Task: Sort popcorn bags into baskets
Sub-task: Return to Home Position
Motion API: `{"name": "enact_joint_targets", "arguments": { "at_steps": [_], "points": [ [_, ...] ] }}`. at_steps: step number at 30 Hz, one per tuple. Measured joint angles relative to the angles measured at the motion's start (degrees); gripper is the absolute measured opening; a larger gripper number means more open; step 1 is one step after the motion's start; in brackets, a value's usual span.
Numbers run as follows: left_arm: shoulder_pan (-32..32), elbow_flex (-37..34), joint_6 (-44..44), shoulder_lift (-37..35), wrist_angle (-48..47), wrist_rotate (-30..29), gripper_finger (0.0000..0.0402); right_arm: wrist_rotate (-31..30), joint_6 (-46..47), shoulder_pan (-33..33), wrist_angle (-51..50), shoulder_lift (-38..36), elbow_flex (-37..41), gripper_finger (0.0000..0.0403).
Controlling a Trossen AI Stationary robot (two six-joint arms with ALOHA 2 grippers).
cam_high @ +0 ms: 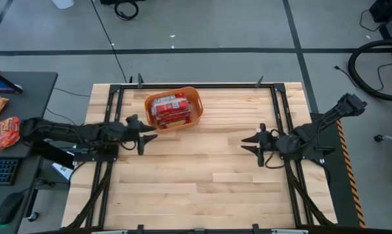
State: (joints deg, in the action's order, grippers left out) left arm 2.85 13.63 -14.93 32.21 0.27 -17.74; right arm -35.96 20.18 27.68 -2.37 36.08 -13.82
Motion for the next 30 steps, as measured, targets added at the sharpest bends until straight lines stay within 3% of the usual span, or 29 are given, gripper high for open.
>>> {"name": "enact_joint_targets", "arguments": {
  "at_steps": [14,30],
  "points": [
    [0.28,-8.03,-0.94,-15.61,2.17,0.02,0.0171,0.89,-2.40,-0.17,-1.50,-17.98,6.00,0.0130],
    [0.28,-13.11,-0.89,-23.74,5.47,0.06,0.0171,1.05,-6.59,-0.17,-2.72,-33.94,10.62,0.0130]
  ]
}}
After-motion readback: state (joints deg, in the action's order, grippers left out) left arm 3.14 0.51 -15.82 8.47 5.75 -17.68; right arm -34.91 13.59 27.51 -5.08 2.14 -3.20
